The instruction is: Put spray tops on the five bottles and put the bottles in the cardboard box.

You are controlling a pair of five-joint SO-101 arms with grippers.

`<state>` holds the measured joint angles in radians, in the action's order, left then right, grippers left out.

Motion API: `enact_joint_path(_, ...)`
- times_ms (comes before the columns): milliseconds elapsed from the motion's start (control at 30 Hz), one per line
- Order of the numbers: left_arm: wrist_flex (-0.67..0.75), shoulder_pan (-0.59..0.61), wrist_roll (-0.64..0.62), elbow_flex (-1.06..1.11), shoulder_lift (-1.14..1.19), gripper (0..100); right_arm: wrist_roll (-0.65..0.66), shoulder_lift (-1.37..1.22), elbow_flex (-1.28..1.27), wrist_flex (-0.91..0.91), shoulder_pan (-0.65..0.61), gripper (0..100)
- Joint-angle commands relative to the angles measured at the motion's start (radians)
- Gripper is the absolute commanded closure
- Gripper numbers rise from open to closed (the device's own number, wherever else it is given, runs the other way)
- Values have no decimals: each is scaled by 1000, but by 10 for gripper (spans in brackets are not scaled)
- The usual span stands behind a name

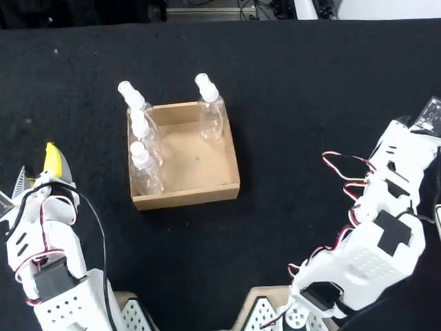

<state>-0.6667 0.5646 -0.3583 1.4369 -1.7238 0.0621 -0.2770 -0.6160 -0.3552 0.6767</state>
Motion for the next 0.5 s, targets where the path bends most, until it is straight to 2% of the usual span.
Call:
enact_joint_path(0,48,2,-3,16,-11,795,6,94,-5,-26,-21,691)
enact_joint_path(300,51,2,-3,18,-11,795,3,94,-10,-20,-20,693)
enact_joint_path(467,51,2,-3,18,-11,795,2,94,-10,-26,-14,786)
